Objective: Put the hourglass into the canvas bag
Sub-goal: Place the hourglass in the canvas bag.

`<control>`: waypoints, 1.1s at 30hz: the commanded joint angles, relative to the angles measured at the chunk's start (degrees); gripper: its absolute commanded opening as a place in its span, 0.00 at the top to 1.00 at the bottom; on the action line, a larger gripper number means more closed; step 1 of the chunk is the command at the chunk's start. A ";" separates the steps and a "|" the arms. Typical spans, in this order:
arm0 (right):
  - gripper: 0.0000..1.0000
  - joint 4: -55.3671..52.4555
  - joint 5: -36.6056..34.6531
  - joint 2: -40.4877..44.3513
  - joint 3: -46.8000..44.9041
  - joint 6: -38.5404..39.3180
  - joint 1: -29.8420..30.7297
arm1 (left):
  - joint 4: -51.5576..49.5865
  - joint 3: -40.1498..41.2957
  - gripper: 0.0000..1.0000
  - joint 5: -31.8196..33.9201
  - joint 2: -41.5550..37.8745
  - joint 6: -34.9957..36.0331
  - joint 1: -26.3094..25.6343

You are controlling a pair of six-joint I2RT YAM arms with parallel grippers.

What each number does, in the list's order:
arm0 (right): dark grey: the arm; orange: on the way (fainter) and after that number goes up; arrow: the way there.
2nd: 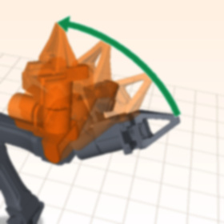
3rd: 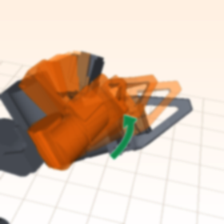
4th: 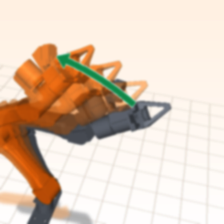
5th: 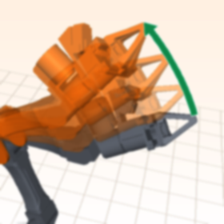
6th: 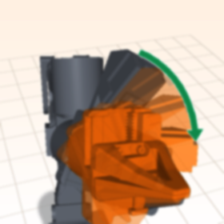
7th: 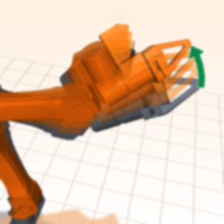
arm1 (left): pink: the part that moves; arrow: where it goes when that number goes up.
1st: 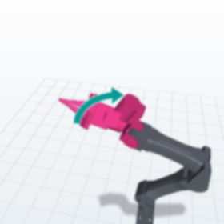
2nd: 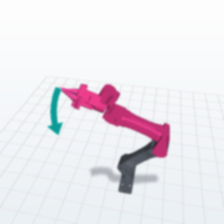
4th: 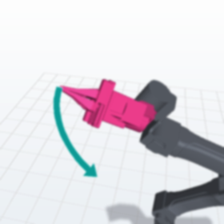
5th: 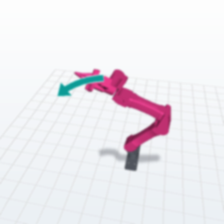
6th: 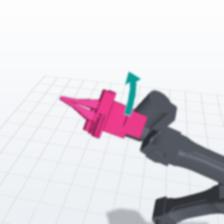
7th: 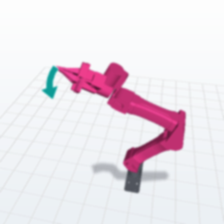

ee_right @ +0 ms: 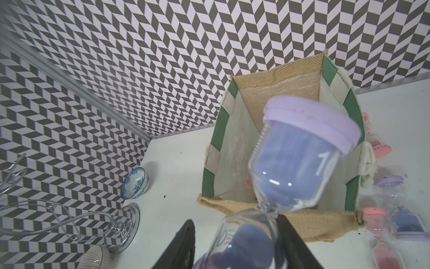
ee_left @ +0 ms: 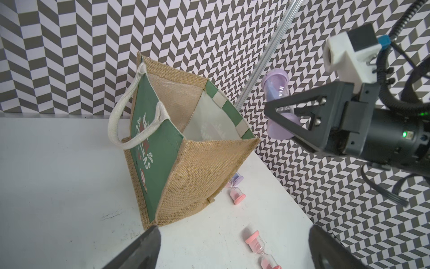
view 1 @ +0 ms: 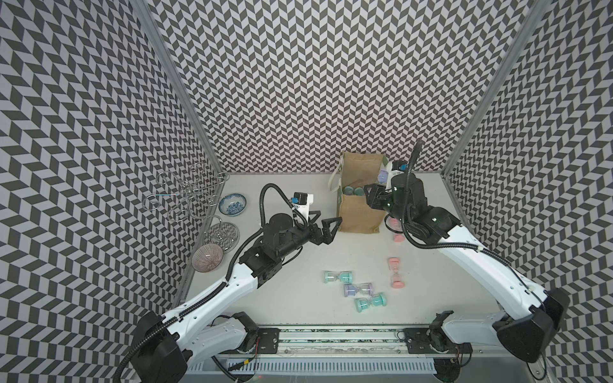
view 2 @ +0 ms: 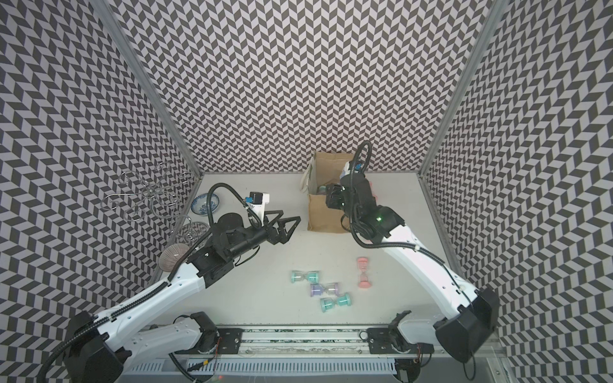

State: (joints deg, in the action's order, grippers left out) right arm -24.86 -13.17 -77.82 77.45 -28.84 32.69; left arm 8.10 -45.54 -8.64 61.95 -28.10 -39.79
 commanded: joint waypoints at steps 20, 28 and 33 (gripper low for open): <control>0.61 2.30 6.06 -28.49 18.72 7.15 -8.12 | 4.32 -2.72 0.01 -2.15 5.73 -0.68 3.53; 0.61 1.97 4.47 -34.05 19.40 8.11 -8.68 | 3.87 -2.55 0.01 -4.90 5.51 1.40 5.08; 0.60 0.75 3.75 -36.31 19.19 8.84 -8.87 | 4.36 -2.11 0.01 -5.98 5.39 2.49 5.08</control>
State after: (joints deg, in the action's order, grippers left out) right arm -25.26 -7.97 -112.68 95.74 -21.43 24.18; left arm 10.83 -46.96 -12.99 67.64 -27.00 -34.94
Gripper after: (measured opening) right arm 0.498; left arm 0.992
